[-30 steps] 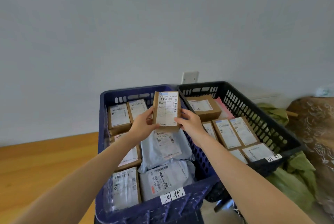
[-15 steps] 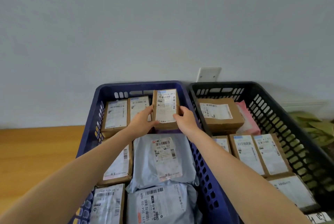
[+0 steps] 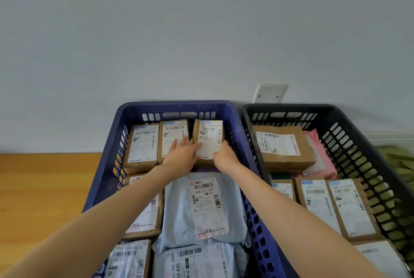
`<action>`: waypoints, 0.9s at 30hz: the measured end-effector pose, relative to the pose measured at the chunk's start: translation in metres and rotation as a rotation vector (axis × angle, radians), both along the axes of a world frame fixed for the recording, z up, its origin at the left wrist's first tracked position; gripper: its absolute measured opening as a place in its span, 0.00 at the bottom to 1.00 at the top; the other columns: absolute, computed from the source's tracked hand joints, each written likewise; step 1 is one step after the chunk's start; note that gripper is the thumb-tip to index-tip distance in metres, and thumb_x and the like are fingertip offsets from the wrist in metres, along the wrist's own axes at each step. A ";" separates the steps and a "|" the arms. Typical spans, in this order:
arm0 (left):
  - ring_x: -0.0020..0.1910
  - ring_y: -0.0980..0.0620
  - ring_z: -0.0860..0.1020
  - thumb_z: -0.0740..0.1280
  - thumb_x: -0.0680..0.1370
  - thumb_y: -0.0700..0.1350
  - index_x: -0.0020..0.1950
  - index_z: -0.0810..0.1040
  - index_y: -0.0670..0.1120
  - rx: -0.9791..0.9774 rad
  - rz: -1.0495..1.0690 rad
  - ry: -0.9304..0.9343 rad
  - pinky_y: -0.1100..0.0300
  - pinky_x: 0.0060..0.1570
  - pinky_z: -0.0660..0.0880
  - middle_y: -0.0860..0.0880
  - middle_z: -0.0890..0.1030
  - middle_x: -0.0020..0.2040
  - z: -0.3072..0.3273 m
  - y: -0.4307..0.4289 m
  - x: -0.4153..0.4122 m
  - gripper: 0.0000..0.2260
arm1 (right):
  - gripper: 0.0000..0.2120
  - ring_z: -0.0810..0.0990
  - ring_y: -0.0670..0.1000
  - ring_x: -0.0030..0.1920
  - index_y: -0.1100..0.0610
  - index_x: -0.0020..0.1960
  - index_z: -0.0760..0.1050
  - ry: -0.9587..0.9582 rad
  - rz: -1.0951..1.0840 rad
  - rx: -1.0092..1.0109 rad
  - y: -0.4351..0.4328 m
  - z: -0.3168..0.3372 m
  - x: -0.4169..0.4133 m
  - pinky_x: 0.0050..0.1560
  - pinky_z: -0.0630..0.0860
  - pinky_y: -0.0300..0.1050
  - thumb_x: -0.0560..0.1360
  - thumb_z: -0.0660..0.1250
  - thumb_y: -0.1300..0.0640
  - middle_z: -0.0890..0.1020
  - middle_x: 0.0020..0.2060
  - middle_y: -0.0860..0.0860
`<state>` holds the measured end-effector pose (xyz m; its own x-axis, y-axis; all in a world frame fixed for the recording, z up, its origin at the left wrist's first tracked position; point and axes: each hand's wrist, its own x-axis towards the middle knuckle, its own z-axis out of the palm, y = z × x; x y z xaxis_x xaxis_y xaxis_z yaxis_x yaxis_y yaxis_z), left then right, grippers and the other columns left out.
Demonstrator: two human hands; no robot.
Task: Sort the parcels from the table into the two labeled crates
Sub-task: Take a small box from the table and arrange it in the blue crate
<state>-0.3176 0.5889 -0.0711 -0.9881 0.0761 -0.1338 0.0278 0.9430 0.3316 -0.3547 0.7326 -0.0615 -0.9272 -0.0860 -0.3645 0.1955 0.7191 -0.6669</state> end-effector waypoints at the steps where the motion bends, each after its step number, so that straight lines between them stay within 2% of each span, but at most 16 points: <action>1: 0.78 0.46 0.47 0.56 0.83 0.45 0.78 0.58 0.50 -0.031 -0.017 0.004 0.48 0.75 0.42 0.45 0.57 0.78 0.000 0.001 0.000 0.23 | 0.28 0.65 0.61 0.72 0.64 0.77 0.52 0.003 0.007 0.010 0.000 -0.001 -0.001 0.70 0.66 0.56 0.80 0.57 0.65 0.65 0.73 0.61; 6: 0.78 0.44 0.47 0.56 0.83 0.45 0.78 0.59 0.49 -0.146 -0.054 0.016 0.49 0.75 0.45 0.44 0.53 0.79 -0.002 0.004 0.000 0.22 | 0.30 0.62 0.58 0.74 0.59 0.78 0.49 0.071 0.071 -0.008 -0.001 -0.006 0.000 0.73 0.62 0.56 0.80 0.58 0.62 0.60 0.76 0.57; 9: 0.78 0.44 0.46 0.57 0.83 0.44 0.77 0.59 0.50 -0.198 -0.056 0.039 0.49 0.75 0.46 0.46 0.51 0.80 -0.004 0.005 0.000 0.22 | 0.36 0.54 0.57 0.77 0.55 0.79 0.43 0.113 0.171 0.042 -0.001 -0.004 0.001 0.75 0.57 0.57 0.79 0.60 0.63 0.50 0.78 0.56; 12: 0.78 0.44 0.46 0.58 0.82 0.42 0.78 0.58 0.49 -0.241 -0.048 0.059 0.49 0.75 0.46 0.47 0.54 0.79 -0.004 0.008 0.001 0.23 | 0.36 0.47 0.54 0.78 0.56 0.80 0.43 0.114 0.278 0.134 0.000 -0.005 -0.002 0.77 0.53 0.55 0.79 0.60 0.62 0.42 0.79 0.53; 16: 0.78 0.45 0.45 0.59 0.82 0.42 0.78 0.56 0.49 -0.263 -0.032 0.052 0.49 0.75 0.45 0.47 0.54 0.79 -0.003 0.011 0.002 0.25 | 0.31 0.50 0.53 0.78 0.59 0.79 0.52 0.164 0.346 0.172 0.002 -0.007 -0.006 0.76 0.57 0.55 0.79 0.61 0.59 0.45 0.79 0.50; 23: 0.78 0.46 0.46 0.58 0.82 0.41 0.77 0.60 0.50 -0.274 -0.048 0.043 0.48 0.75 0.43 0.48 0.56 0.79 0.003 0.009 0.008 0.23 | 0.28 0.62 0.54 0.74 0.59 0.76 0.58 0.221 0.386 0.183 0.002 -0.004 -0.013 0.71 0.65 0.50 0.78 0.62 0.60 0.55 0.77 0.52; 27: 0.78 0.47 0.47 0.57 0.82 0.40 0.77 0.60 0.51 -0.245 -0.062 0.071 0.47 0.75 0.42 0.49 0.57 0.79 0.011 0.006 0.016 0.23 | 0.27 0.62 0.55 0.74 0.59 0.76 0.60 0.241 0.424 0.250 0.004 0.003 -0.013 0.71 0.65 0.52 0.79 0.62 0.59 0.56 0.76 0.53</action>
